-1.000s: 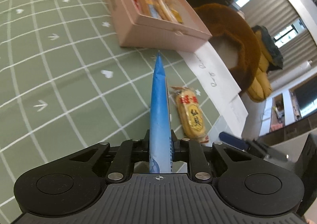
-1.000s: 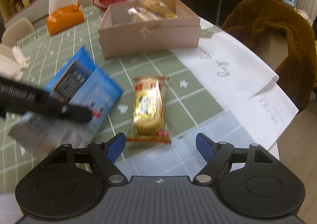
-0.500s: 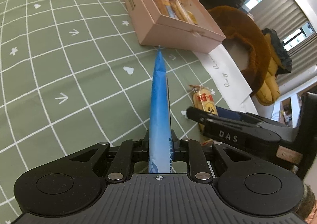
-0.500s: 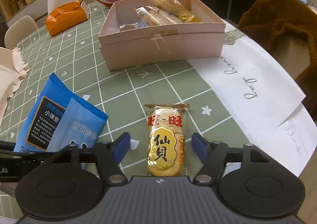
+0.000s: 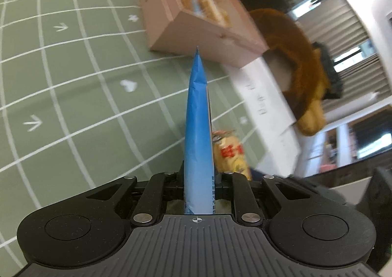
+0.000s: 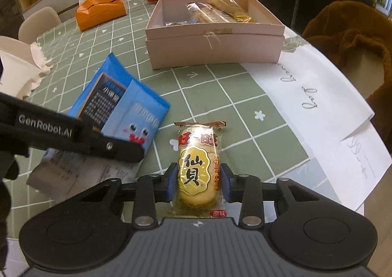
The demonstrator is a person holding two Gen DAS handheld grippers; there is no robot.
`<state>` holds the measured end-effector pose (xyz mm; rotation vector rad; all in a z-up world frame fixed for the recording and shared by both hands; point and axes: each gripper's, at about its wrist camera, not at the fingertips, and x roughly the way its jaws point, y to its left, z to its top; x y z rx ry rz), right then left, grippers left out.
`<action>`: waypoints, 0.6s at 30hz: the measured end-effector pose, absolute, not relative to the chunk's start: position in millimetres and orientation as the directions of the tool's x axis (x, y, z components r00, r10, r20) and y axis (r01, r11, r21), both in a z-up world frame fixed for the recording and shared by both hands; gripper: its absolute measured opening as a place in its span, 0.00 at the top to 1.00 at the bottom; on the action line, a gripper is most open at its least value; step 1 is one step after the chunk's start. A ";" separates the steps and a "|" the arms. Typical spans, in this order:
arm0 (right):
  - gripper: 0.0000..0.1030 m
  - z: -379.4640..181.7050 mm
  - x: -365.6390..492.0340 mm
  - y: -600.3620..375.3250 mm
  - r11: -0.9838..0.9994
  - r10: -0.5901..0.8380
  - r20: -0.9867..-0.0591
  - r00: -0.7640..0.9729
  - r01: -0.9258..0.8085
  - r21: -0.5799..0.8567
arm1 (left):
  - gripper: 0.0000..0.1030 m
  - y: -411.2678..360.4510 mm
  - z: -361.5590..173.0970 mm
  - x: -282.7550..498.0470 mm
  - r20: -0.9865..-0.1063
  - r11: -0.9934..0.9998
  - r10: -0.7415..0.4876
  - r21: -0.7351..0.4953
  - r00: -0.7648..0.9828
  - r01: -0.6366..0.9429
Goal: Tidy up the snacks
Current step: 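Close the right tool on the yellow rice-cracker packet and lift it, then lower both packets into the pink box and open both tools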
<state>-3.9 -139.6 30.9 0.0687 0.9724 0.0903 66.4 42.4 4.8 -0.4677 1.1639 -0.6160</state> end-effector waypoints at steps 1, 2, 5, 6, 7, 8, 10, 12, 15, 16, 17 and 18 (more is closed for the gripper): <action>0.66 32.9 -4.8 -142.5 0.993 0.114 -0.819 0.562 -0.040 0.110 | 0.82 43.5 6.1 67.8 -0.674 0.722 -0.690 -0.662 0.262 0.199; 0.66 36.4 -5.5 -146.7 0.992 0.120 -0.816 0.566 -0.034 0.123 | 0.82 44.1 7.7 69.5 -0.647 0.695 -0.716 -0.693 0.261 0.192; 0.66 53.0 -4.2 -158.9 0.988 0.135 -0.798 0.588 -0.022 0.151 | 0.82 46.0 19.3 77.6 -0.566 0.618 -0.779 -0.767 0.270 0.174; 0.66 62.3 -2.0 -163.6 0.988 0.138 -0.789 0.599 -0.022 0.155 | 0.82 46.5 28.1 82.3 -0.538 0.592 -0.795 -0.787 0.279 0.170; 0.66 72.7 1.4 -168.0 0.988 0.136 -0.780 0.611 -0.023 0.155 | 0.82 47.3 41.6 88.7 -0.509 0.571 -0.808 -0.802 0.297 0.178; 0.66 85.0 4.9 -172.5 0.988 0.138 -0.765 0.629 -0.029 0.154 | 0.82 48.2 58.6 96.3 -0.483 0.557 -0.814 -0.806 0.324 0.199; 0.67 116.6 14.3 -182.7 0.989 0.134 -0.720 0.680 -0.049 0.138 | 0.82 50.4 92.3 114.4 -0.458 0.563 -0.805 -0.791 0.376 0.241; 0.67 149.8 27.0 -191.2 0.992 0.122 -0.669 0.733 -0.066 0.109 | 0.82 49.0 122.4 138.8 -0.451 0.579 -0.792 -0.769 0.412 0.270; 0.66 190.3 56.4 -204.1 0.993 0.120 -0.615 0.779 -0.090 0.080 | 0.82 43.7 151.3 176.7 -0.432 0.586 -0.780 -0.759 0.453 0.285; 0.66 201.0 68.6 -209.6 0.993 0.119 -0.598 0.792 -0.095 0.072 | 0.82 41.0 157.1 187.1 -0.428 0.591 -0.774 -0.754 0.467 0.289; 0.66 207.2 79.2 -214.1 0.993 0.117 -0.589 0.800 -0.095 0.068 | 0.82 39.0 161.5 197.2 -0.426 0.600 -0.764 -0.747 0.484 0.288; 0.66 212.9 90.6 -218.8 0.993 0.117 -0.581 0.806 -0.095 0.069 | 0.82 37.8 163.3 207.5 -0.429 0.609 -0.753 -0.742 0.499 0.281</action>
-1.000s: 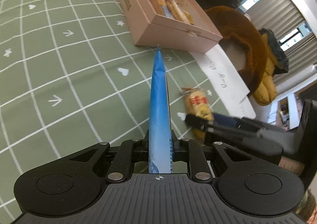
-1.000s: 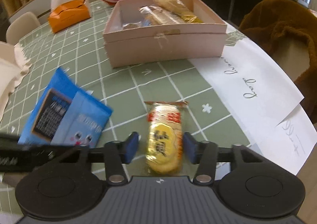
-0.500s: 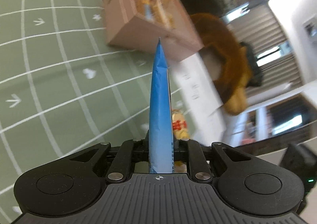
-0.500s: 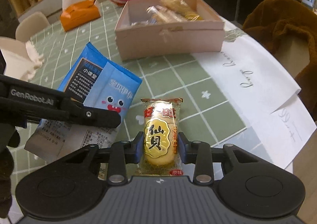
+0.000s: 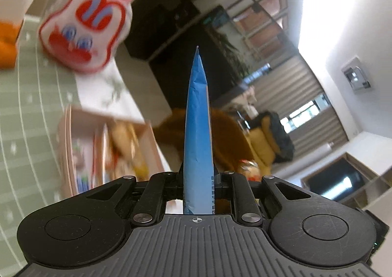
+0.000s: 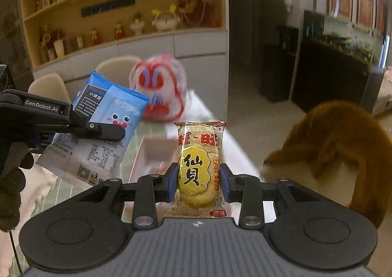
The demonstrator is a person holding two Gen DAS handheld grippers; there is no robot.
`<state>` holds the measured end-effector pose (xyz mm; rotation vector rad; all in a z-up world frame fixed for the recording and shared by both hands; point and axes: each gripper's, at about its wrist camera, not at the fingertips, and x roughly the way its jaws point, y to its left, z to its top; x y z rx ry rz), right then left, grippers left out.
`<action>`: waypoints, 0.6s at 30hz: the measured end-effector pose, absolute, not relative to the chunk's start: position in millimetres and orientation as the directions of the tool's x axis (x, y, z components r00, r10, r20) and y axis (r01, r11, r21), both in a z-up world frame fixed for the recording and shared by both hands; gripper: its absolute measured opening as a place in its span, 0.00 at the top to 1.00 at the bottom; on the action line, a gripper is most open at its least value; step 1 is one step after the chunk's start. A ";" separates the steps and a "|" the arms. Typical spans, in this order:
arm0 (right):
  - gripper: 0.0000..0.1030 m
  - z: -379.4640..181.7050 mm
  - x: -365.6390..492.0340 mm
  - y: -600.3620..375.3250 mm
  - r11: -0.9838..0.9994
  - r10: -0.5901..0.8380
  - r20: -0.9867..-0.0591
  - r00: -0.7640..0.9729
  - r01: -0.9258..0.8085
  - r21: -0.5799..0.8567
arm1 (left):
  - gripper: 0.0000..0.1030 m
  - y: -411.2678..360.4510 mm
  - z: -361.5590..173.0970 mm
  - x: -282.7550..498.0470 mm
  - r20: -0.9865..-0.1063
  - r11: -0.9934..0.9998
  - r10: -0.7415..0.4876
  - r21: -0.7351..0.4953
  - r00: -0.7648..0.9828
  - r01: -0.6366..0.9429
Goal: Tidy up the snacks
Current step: 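Lower both packets into the pink box and open both tools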
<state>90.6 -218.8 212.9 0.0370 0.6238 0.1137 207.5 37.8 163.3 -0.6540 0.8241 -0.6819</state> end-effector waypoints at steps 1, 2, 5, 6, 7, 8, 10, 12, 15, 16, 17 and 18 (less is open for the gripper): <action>0.67 215.0 100.1 -223.6 0.993 0.122 -0.575 0.809 -0.098 0.072 | 0.82 34.4 161.1 216.6 -0.436 0.618 -0.741 -0.740 0.510 0.265; 0.66 215.9 108.7 -226.5 0.992 0.123 -0.574 0.810 -0.099 0.073 | 0.81 33.5 155.0 227.6 -0.449 0.630 -0.729 -0.735 0.517 0.251; 0.66 206.5 130.4 -235.5 0.992 0.126 -0.590 0.797 -0.099 0.079 | 0.77 22.9 111.0 263.4 -0.636 0.780 -0.582 -0.613 0.506 0.126; 0.66 200.6 136.8 -237.3 0.991 0.130 -0.605 0.785 -0.099 0.085 | 0.76 17.9 96.1 271.5 -0.687 0.811 -0.550 -0.575 0.475 0.106; 0.66 192.6 143.6 -239.2 0.991 0.137 -0.624 0.769 -0.101 0.092 | 0.74 14.1 81.4 276.5 -0.722 0.831 -0.525 -0.548 0.450 0.091; 0.66 185.3 148.8 -240.6 0.990 0.144 -0.639 0.756 -0.107 0.097 | 0.64 13.5 70.7 278.0 -0.734 0.837 -0.517 -0.542 0.440 0.080; 0.66 169.7 157.7 -240.9 0.988 0.156 -0.667 0.728 -0.115 0.105 | 0.60 14.9 62.9 276.7 -0.745 0.845 -0.499 -0.531 0.442 0.059; 0.66 156.4 168.0 -242.3 0.985 0.172 -0.691 0.702 -0.119 0.125 | 0.57 18.3 61.5 273.4 -0.760 0.861 -0.466 -0.508 0.452 0.033; 0.66 145.8 184.5 -237.6 0.980 0.199 -0.710 0.675 -0.120 0.160 | 0.62 28.1 68.4 272.1 -0.738 0.847 -0.464 -0.532 0.490 0.001; 0.66 143.6 191.0 -235.2 0.978 0.210 -0.710 0.672 -0.129 0.167 | 0.62 29.4 72.9 269.8 -0.731 0.849 -0.455 -0.528 0.508 -0.001; 0.66 141.8 195.7 -231.8 0.976 0.216 -0.709 0.672 -0.137 0.167 | 0.62 31.4 77.3 266.7 -0.728 0.853 -0.447 -0.522 0.520 0.002; 0.66 139.4 201.2 -227.6 0.975 0.222 -0.706 0.672 -0.150 0.164 | 0.62 31.6 79.5 266.1 -0.725 0.853 -0.447 -0.521 0.524 0.007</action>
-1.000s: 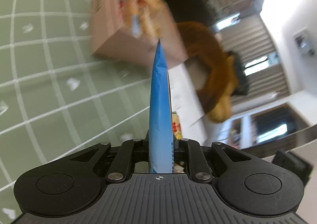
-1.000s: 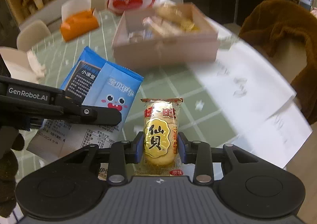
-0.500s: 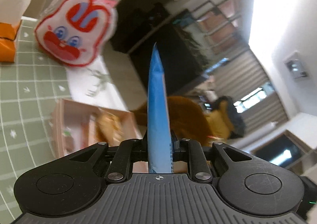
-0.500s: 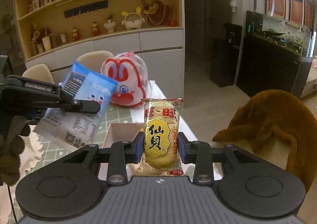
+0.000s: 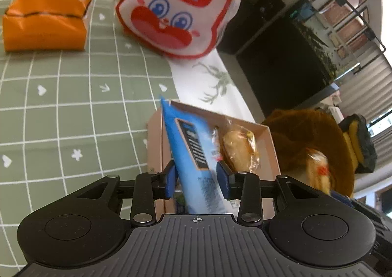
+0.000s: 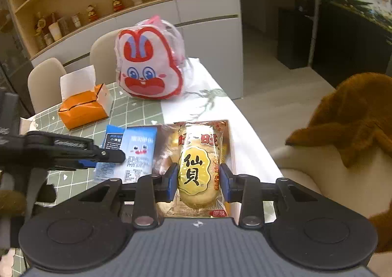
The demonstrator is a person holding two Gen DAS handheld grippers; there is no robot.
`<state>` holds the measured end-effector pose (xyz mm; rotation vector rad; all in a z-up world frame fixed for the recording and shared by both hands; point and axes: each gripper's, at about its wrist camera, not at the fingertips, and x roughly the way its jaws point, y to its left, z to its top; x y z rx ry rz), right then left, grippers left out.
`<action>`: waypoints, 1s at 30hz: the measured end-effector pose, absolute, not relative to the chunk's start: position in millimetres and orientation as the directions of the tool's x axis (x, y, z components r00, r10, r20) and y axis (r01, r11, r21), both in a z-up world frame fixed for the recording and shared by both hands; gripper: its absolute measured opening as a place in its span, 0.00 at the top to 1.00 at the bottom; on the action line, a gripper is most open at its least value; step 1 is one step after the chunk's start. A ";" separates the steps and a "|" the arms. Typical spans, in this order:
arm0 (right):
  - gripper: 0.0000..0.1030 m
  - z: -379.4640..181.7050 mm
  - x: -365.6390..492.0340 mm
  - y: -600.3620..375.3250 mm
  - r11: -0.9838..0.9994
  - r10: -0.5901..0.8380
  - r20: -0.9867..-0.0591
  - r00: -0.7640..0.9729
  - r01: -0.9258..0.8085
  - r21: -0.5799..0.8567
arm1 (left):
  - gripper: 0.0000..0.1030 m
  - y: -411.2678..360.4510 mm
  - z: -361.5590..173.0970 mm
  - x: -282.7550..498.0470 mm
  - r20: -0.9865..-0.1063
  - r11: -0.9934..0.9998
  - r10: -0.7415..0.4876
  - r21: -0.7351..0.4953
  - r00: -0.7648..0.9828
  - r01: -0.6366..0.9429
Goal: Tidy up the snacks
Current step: 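Lower both packets into the pink box and open both tools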
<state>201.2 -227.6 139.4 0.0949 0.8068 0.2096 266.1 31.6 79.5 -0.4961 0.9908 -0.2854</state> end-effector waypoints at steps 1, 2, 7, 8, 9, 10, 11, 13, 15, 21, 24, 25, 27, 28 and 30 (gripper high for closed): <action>0.66 137.3 206.1 -224.1 0.974 0.228 -0.704 0.673 -0.161 0.162 | 0.62 31.1 79.7 265.0 -0.722 0.849 -0.457 -0.527 0.519 0.015; 0.63 132.8 211.7 -220.8 0.970 0.241 -0.703 0.669 -0.176 0.165 | 0.62 26.6 78.3 267.5 -0.721 0.843 -0.476 -0.536 0.504 0.030; 0.57 104.1 227.6 -215.2 0.972 0.235 -0.745 0.624 -0.163 0.170 | 0.61 -6.4 68.6 283.0 -0.773 0.874 -0.475 -0.467 0.421 0.130; 0.57 100.3 225.0 -216.9 0.973 0.231 -0.750 0.620 -0.150 0.175 | 0.61 -7.3 71.8 281.4 -0.779 0.882 -0.465 -0.450 0.421 0.141; 0.55 97.6 221.0 -218.6 0.973 0.230 -0.751 0.619 -0.142 0.180 | 0.61 -5.8 75.2 279.4 -0.777 0.884 -0.462 -0.445 0.427 0.147; 0.53 95.3 214.3 -220.8 0.974 0.227 -0.749 0.623 -0.135 0.183 | 0.61 -2.6 81.3 275.9 -0.775 0.884 -0.462 -0.444 0.431 0.148; 0.49 93.6 208.1 -222.3 0.975 0.221 -0.747 0.627 -0.128 0.181 | 0.61 1.0 86.8 272.4 -0.776 0.885 -0.459 -0.444 0.431 0.144; 0.47 90.1 192.1 -223.5 0.980 0.195 -0.742 0.641 -0.110 0.163 | 0.61 9.3 98.7 263.4 -0.777 0.887 -0.455 -0.439 0.435 0.143; 0.46 88.0 178.2 -222.9 0.985 0.173 -0.737 0.653 -0.096 0.146 | 0.61 16.3 107.0 253.0 -0.784 0.898 -0.433 -0.420 0.444 0.135; 0.44 79.9 136.2 -218.2 0.986 0.155 -0.741 0.653 -0.051 0.161 | 0.62 34.4 106.3 238.9 -0.773 0.895 -0.420 -0.439 0.476 0.077; 0.44 76.1 118.8 -215.3 0.985 0.154 -0.748 0.646 -0.043 0.166 | 0.62 28.8 98.8 237.8 -0.760 0.876 -0.459 -0.475 0.460 0.089; 0.44 74.4 113.6 -214.0 0.986 0.150 -0.752 0.642 -0.041 0.161 | 0.62 24.9 97.5 235.5 -0.759 0.872 -0.468 -0.480 0.453 0.096; 0.44 71.2 104.4 -212.3 0.988 0.135 -0.760 0.636 -0.030 0.150 | 0.62 17.8 99.3 220.5 -0.751 0.872 -0.472 -0.473 0.462 0.124; 0.44 69.7 99.1 -212.7 0.988 0.131 -0.760 0.637 -0.021 0.153 | 0.62 14.2 100.5 209.4 -0.745 0.875 -0.473 -0.461 0.470 0.149; 0.38 66.6 89.7 -213.2 0.986 0.127 -0.755 0.643 0.000 0.166 | 0.62 10.8 99.7 178.2 -0.737 0.890 -0.450 -0.416 0.503 0.186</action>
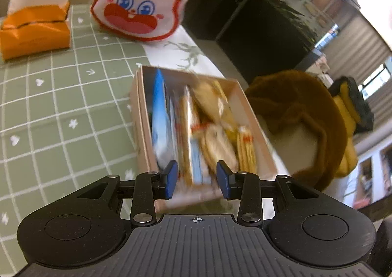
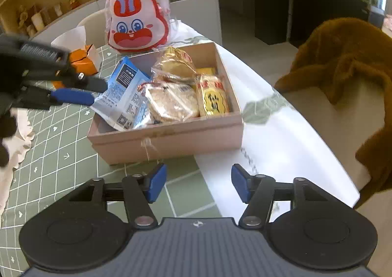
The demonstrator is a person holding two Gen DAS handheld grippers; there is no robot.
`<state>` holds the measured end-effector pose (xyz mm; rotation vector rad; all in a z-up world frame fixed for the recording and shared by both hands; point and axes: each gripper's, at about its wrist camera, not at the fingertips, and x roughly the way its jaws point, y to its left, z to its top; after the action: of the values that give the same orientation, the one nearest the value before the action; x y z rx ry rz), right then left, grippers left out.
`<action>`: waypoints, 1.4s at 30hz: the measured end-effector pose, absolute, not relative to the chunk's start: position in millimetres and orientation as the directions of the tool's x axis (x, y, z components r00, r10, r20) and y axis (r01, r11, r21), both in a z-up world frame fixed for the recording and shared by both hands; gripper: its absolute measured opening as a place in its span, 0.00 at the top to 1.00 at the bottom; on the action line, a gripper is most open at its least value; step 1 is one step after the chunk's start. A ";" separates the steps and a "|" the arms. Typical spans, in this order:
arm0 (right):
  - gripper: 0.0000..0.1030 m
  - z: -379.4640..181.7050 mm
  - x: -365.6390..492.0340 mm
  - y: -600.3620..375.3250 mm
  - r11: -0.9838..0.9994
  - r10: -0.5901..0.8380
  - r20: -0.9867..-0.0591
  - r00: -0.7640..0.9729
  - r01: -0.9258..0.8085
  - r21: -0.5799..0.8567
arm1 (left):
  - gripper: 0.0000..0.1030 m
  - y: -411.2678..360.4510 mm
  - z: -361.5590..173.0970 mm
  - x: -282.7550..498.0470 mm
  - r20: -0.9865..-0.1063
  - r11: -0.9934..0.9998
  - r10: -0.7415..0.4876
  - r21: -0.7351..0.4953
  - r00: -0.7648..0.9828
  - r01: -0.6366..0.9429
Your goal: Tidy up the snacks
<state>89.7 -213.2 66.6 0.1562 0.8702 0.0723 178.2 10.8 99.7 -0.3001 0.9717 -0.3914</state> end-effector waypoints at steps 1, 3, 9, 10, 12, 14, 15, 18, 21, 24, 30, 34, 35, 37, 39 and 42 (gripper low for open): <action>0.37 64.0 84.3 -211.8 0.986 0.116 -0.754 0.647 0.013 0.163 | 0.62 10.4 98.1 160.9 -0.731 0.899 -0.435 -0.389 0.526 0.201; 0.37 57.4 73.5 -207.1 0.989 0.086 -0.757 0.648 0.035 0.142 | 0.62 7.9 90.8 121.6 -0.709 0.919 -0.395 -0.311 0.584 0.243; 0.34 26.6 51.4 -193.6 0.995 0.057 -0.786 0.615 0.025 0.092 | 0.61 -11.6 34.7 56.1 -0.755 0.953 -0.298 -0.203 0.584 0.225; 0.34 20.6 51.0 -193.4 0.996 0.069 -0.794 0.603 0.008 0.092 | 0.61 -14.3 26.4 52.4 -0.763 0.958 -0.281 -0.192 0.582 0.211; 0.28 14.1 47.9 -192.8 0.996 0.080 -0.784 0.616 -0.022 0.084 | 0.61 -19.8 17.9 40.1 -0.727 0.967 -0.251 -0.155 0.639 0.203; 0.19 8.6 46.1 -190.6 0.998 0.057 -0.771 0.634 -0.036 0.044 | 0.63 -31.7 10.9 31.9 -0.702 0.975 -0.203 -0.076 0.683 0.211; 0.11 6.2 45.4 -189.6 0.999 0.039 -0.765 0.643 -0.037 0.021 | 0.64 -36.1 8.6 29.1 -0.689 0.978 -0.175 -0.040 0.704 0.204; 0.00 -0.4 41.2 -195.2 0.999 -0.050 -0.729 0.683 0.041 -0.031 | 0.64 -45.8 3.5 20.8 -0.656 0.985 -0.122 0.014 0.745 0.174; 0.00 -5.1 35.0 -208.6 0.999 -0.001 -0.701 0.713 0.030 0.029 | 0.64 -45.0 1.2 17.3 -0.623 0.991 -0.112 -0.012 0.774 0.134; 0.00 -5.9 32.4 -211.9 1.000 0.010 -0.683 0.730 0.007 0.022 | 0.64 -49.2 0.6 15.4 -0.609 0.994 -0.091 -0.003 0.788 0.112; 0.00 -10.7 25.4 -212.0 0.999 0.041 -0.630 0.775 -0.033 0.025 | 0.64 -52.2 0.4 15.6 -0.606 0.994 -0.078 0.011 0.791 0.107; 0.00 -10.9 25.3 -211.9 0.999 0.041 -0.630 0.775 -0.033 0.025 | 0.64 -52.1 -0.2 15.1 -0.605 0.994 -0.079 0.010 0.792 0.107; 0.00 -11.0 25.2 -212.0 0.999 0.041 -0.630 0.775 -0.034 0.025 | 0.64 -52.1 -0.1 15.0 -0.605 0.994 -0.079 0.010 0.793 0.107; 0.00 -11.1 25.2 -212.1 0.999 0.042 -0.630 0.775 -0.034 0.025 | 0.64 -51.9 -0.4 14.8 -0.605 0.994 -0.079 0.010 0.792 0.107; 0.00 -10.9 25.1 -211.6 0.999 0.041 -0.630 0.775 -0.033 0.024 | 0.64 -51.9 -0.3 14.8 -0.605 0.994 -0.079 0.010 0.792 0.107; 0.00 -11.1 25.2 -211.9 0.999 0.041 -0.630 0.775 -0.033 0.025 | 0.64 -51.9 -0.3 14.7 -0.605 0.994 -0.079 0.011 0.792 0.107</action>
<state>25.2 -211.9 -11.1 0.0122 0.6825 0.0405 14.7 -51.9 -0.3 0.0456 0.6483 -0.1001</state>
